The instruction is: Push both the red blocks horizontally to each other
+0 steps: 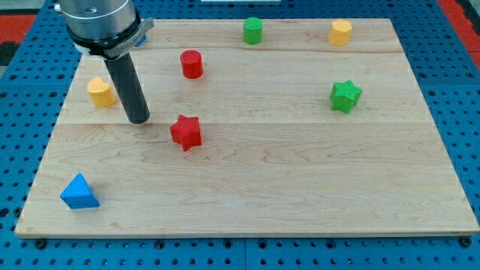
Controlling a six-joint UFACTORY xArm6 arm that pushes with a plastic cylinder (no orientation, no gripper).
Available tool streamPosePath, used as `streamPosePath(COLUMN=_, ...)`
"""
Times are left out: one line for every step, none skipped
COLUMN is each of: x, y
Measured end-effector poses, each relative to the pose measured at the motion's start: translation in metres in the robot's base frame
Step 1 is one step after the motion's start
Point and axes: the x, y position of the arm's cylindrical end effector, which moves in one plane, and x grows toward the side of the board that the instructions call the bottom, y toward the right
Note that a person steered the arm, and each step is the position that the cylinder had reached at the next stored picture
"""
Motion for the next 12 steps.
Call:
streamPosePath(x=0.0, y=0.002)
streamPosePath(x=0.0, y=0.04)
streamPosePath(x=0.026, y=0.06)
streamPosePath(x=0.003, y=0.068)
streamPosePath(x=0.054, y=0.082)
streamPosePath(x=0.104, y=0.092)
streamPosePath(x=0.102, y=0.11)
streamPosePath(x=0.06, y=0.09)
streamPosePath(x=0.043, y=0.088)
streamPosePath(x=0.035, y=0.035)
streamPosePath(x=-0.047, y=0.024)
streamPosePath(x=-0.114, y=0.022)
